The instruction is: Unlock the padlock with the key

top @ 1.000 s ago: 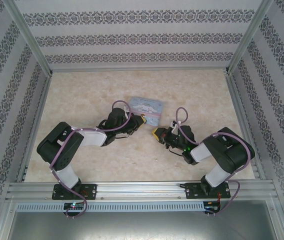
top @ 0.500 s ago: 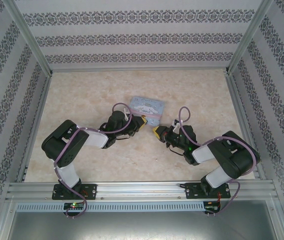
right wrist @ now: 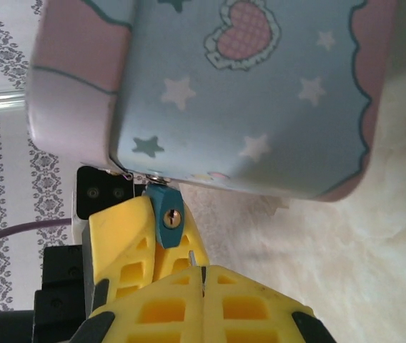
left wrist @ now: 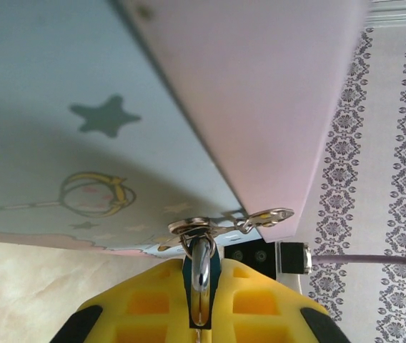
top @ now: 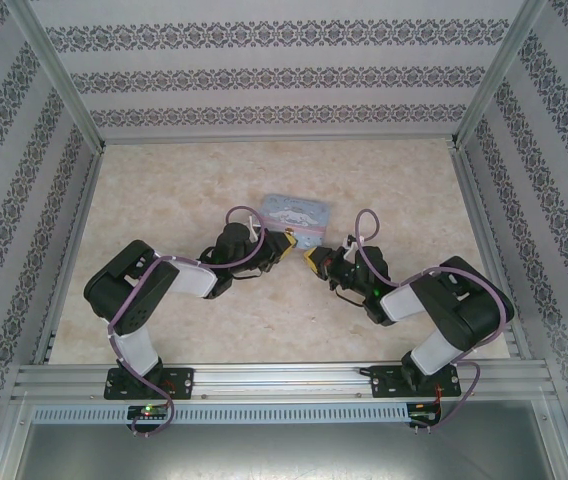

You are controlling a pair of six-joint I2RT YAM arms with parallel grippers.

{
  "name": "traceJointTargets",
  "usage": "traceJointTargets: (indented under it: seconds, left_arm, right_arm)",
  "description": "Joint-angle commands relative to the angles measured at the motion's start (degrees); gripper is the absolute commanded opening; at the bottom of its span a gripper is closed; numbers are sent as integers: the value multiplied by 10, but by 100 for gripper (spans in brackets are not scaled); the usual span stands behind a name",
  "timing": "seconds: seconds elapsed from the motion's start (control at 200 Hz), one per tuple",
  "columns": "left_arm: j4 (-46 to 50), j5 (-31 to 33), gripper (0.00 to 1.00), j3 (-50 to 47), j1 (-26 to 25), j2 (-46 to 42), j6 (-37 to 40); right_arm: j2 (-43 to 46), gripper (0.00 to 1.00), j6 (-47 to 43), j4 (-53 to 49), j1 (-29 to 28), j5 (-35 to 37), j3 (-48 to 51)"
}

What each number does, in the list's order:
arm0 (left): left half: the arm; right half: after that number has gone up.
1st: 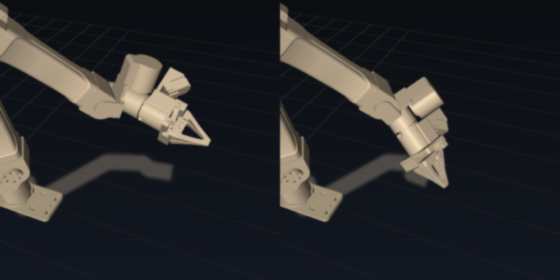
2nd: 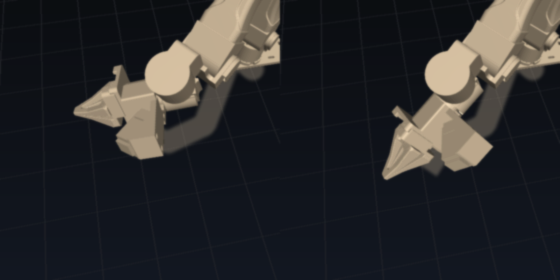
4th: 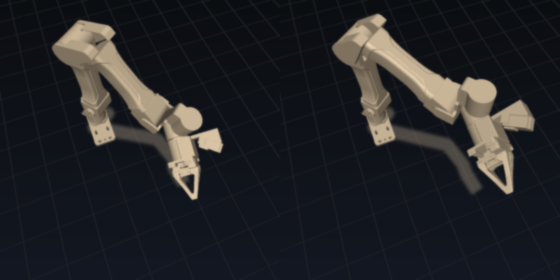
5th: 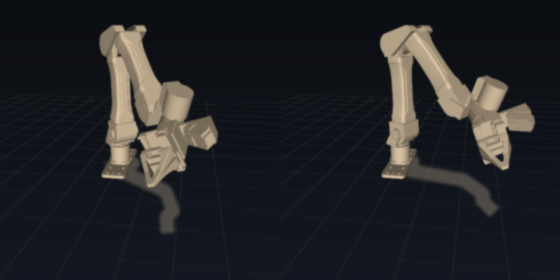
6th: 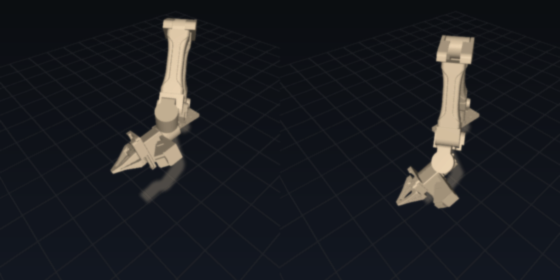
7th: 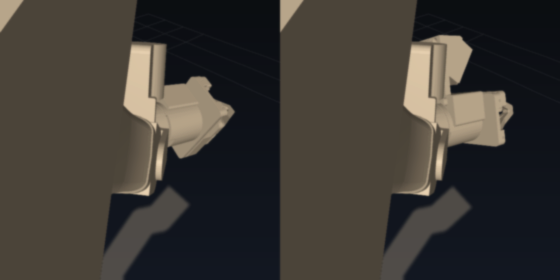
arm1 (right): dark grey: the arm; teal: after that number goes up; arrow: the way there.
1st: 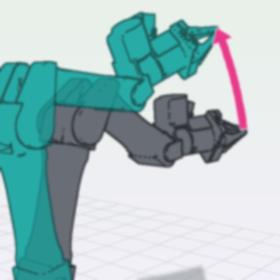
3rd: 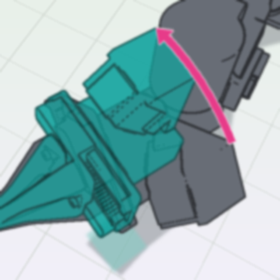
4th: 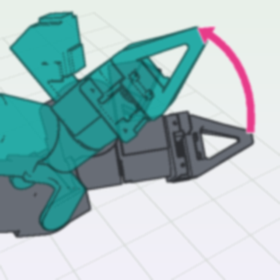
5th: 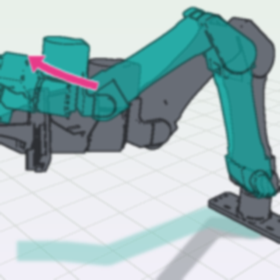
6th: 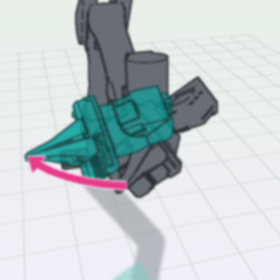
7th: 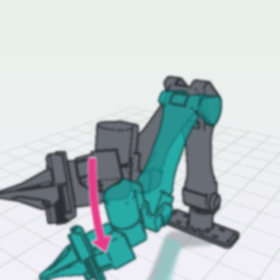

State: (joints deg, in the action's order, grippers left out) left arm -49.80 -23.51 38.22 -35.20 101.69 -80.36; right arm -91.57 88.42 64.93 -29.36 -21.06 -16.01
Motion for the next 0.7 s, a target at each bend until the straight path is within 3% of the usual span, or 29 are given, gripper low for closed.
traceJointTargets:
  seconds: [0.0, 0.694]
  left_arm:
    - [-49, -1, 0, -1, -8, 5, -5]
    - [-51, 1, 0, -2, -20, 3, -3]
  right_arm:
    - [-10, 0, 3, 8, 4, 16, -13]
    - [-24, 0, 10, 7, 3, 30, -30]
